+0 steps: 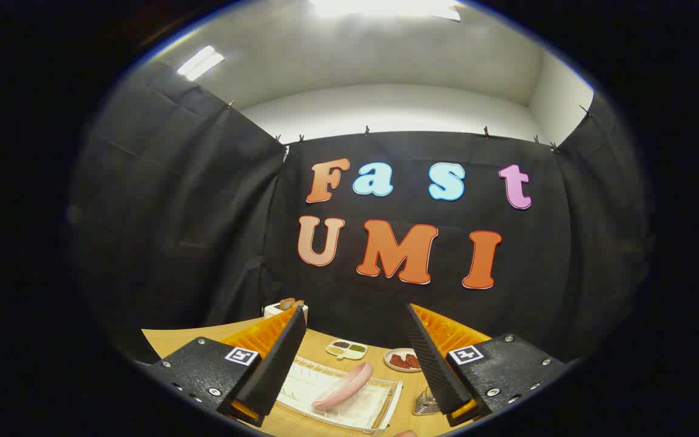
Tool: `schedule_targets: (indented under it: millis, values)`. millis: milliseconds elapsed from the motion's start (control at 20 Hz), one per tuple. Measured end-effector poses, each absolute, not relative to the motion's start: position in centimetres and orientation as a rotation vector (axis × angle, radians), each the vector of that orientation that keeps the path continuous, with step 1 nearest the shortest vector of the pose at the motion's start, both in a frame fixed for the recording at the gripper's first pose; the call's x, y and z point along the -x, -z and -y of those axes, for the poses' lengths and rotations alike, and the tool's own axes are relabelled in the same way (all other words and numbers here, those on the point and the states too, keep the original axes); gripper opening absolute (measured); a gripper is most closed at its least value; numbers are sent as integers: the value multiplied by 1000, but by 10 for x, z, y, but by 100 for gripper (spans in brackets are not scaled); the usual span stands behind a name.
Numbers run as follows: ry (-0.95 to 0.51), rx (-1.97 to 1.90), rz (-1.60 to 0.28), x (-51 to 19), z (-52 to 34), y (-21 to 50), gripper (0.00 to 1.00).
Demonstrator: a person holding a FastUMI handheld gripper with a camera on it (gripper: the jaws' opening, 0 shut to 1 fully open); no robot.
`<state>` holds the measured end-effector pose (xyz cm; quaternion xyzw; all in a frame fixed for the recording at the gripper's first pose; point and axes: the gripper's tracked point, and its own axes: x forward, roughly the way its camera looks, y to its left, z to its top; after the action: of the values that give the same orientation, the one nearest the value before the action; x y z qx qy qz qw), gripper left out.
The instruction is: Take the plate from the dish rack, then take the spoon from the basket and place it into the plate.
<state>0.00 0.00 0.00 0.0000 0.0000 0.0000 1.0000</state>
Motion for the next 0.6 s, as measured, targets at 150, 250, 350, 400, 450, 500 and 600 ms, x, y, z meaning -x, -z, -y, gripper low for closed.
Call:
schedule_targets:
  millis: [150, 250, 350, 400, 450, 500, 600]
  values:
    - [20, -13, -3, 0, 9, 3, 98]
    - [42, 7, 10, 0, 19, -1, 98]
    - [57, 32, 17, -2, 23, -1, 98]
    - [57, 25, 9, -2, 22, 2, 98]
    - [48, 8, 0, -4, 18, 4, 98]
    - [36, -7, -5, -4, 15, 4, 98]
    - [23, -19, -1, -5, 14, 2, 98]
